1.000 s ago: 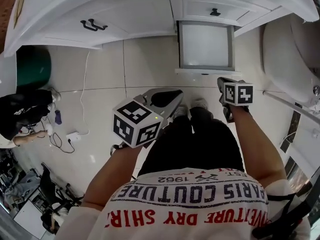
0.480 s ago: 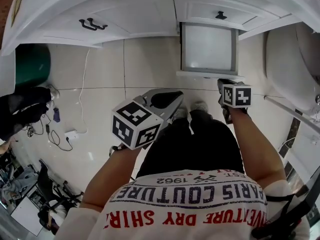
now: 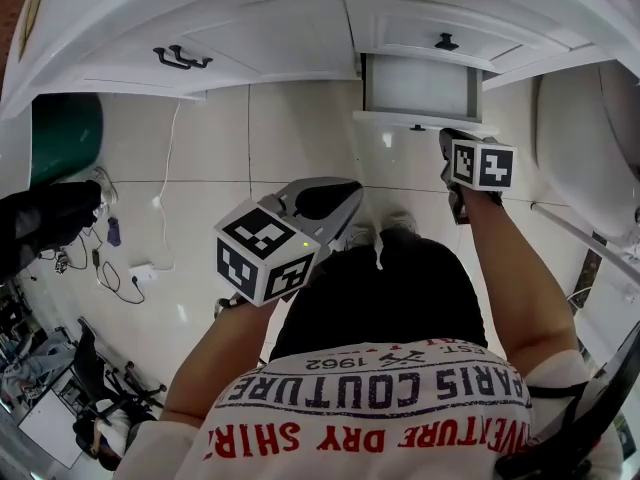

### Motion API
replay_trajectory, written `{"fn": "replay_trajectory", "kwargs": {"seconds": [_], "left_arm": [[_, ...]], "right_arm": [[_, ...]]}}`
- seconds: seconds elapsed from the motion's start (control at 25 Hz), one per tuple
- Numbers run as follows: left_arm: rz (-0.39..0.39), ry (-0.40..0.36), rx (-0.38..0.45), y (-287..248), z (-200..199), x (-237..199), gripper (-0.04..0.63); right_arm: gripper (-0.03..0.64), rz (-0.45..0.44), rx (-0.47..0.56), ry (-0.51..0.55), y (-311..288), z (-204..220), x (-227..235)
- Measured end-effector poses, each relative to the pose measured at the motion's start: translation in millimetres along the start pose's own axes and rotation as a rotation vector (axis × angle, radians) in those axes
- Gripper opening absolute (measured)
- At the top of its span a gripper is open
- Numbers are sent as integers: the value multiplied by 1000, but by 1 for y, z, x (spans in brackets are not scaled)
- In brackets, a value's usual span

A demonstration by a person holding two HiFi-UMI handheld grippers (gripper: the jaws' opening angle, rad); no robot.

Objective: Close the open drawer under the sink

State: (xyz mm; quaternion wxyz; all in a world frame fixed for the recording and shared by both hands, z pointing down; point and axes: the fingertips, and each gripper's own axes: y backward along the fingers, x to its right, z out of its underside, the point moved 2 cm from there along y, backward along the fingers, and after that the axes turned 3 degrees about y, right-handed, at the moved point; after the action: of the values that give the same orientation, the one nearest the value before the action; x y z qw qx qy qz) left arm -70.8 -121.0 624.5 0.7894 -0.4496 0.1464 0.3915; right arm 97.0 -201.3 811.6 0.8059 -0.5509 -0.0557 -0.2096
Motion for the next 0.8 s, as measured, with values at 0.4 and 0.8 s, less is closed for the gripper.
{"fn": "replay_trajectory", "kwargs": {"seconds": [0.4,0.8], "left_arm": [[-46,28,34,-6,-3,-19,-8],[-77,31,63,-3,-1,-35,-8]], "right_arm": [[8,32,80,20,-24,-76,21],[8,75,99,9,-40,-107,32]]}}
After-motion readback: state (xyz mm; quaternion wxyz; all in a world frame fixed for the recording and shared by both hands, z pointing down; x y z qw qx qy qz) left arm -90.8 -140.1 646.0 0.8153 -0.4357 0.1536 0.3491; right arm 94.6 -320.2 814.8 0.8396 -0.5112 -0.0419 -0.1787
